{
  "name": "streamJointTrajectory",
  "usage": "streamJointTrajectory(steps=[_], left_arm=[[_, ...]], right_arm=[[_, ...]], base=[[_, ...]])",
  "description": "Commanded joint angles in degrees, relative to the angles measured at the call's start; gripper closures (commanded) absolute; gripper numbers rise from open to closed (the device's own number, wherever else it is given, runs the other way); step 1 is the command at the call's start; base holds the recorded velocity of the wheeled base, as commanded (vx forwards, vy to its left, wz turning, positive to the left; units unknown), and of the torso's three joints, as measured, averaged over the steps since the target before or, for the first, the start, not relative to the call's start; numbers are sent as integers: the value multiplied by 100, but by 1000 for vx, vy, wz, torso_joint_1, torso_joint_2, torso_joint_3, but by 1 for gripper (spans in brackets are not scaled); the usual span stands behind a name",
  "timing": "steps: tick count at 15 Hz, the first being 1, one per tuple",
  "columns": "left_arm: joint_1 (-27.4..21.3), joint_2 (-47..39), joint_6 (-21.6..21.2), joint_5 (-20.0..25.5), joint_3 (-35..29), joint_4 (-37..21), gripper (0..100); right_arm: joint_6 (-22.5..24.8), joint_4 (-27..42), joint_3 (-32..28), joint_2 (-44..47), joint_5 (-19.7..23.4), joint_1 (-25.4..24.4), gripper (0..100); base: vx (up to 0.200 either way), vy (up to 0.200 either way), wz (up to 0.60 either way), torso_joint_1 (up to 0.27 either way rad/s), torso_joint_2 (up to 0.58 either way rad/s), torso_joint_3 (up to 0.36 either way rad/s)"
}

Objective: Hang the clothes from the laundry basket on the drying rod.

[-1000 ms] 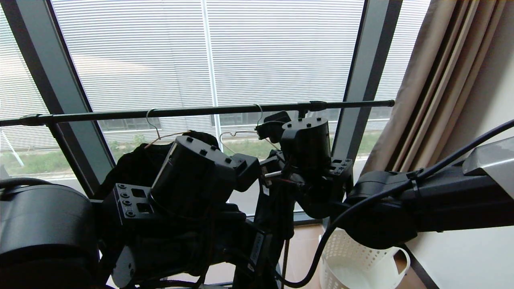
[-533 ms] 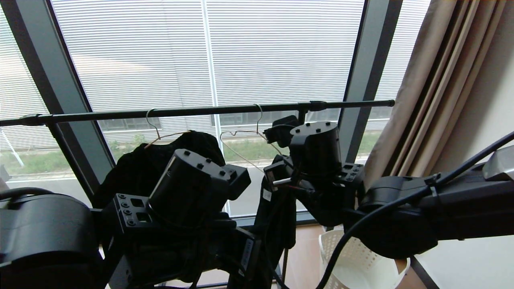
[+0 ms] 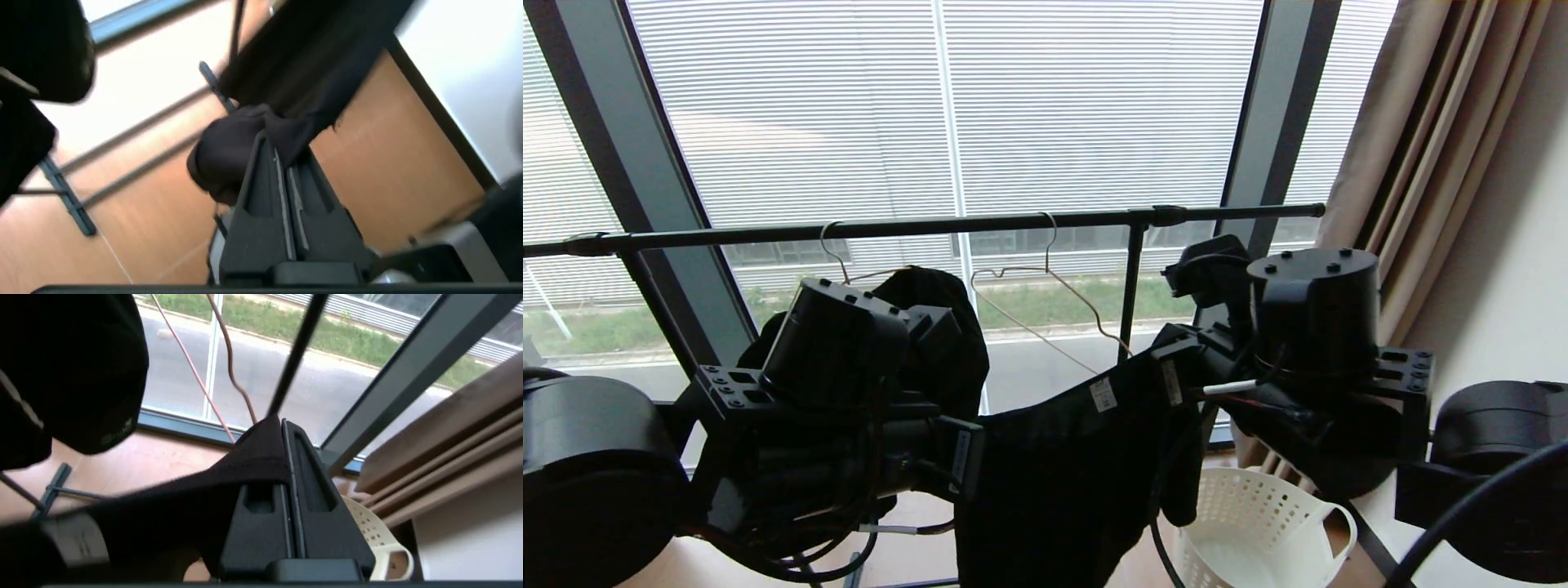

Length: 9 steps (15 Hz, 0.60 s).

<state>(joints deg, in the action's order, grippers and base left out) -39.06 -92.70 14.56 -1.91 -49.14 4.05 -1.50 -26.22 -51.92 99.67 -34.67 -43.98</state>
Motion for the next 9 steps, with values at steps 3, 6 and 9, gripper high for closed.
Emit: streamJointTrajectory(steps=[3,6,9], left_arm=[[47,-407,-137,7,-245,175,100],[-93,-416,-287,77,-368,175,100],[-172,-372,-410,77,-307,193,0]], right_arm=[[-8,-15,604,-642,-13,4,100],[-158,-50,692,-589,-13,-5,100],[-228,-58,674,-589,-13,4,100]], base=[[0,0,0,0,0,0],[0,0,0,0,0,0],[0,0,0,0,0,0]])
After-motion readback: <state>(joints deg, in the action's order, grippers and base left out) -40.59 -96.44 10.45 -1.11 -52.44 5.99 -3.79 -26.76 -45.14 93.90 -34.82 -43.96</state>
